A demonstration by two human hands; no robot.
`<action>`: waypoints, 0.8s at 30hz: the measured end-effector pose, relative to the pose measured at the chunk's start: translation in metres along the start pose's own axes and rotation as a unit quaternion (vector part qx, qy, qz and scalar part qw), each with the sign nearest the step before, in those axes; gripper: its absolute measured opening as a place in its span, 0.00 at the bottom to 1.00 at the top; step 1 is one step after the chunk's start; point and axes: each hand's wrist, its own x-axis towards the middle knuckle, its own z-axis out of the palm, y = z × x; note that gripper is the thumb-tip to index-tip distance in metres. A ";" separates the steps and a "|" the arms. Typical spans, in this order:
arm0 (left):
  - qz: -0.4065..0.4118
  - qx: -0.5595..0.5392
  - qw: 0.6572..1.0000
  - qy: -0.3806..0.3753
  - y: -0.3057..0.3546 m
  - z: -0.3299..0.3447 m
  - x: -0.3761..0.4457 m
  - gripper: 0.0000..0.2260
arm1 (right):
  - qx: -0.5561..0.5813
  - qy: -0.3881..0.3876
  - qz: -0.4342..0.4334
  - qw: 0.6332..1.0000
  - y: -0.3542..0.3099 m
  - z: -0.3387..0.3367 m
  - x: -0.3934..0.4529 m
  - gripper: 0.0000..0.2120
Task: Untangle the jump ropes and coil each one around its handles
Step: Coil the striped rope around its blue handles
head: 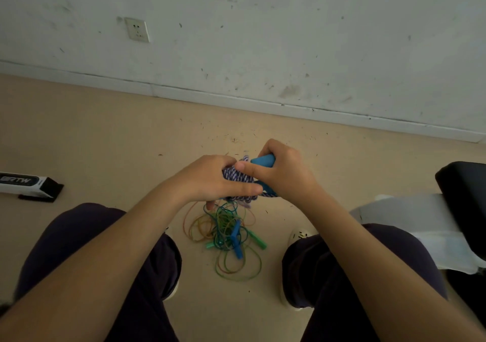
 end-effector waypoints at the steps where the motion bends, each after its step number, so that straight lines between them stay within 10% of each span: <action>1: 0.002 0.019 1.000 0.007 -0.001 0.000 0.000 0.26 | -0.003 -0.011 0.010 1.000 0.002 0.000 0.001 0.28; 13: 0.065 -0.020 0.996 0.053 -0.009 0.000 0.004 0.22 | 0.226 -0.136 -0.031 0.964 0.005 -0.016 0.005 0.17; 19: 0.098 -0.224 0.967 0.076 -0.003 -0.002 0.003 0.15 | 0.492 -0.220 0.032 0.841 0.006 -0.026 0.006 0.36; 24: 0.107 -0.322 0.938 0.074 -0.006 -0.004 0.008 0.25 | 0.401 -0.213 0.029 0.890 0.001 -0.012 -0.001 0.13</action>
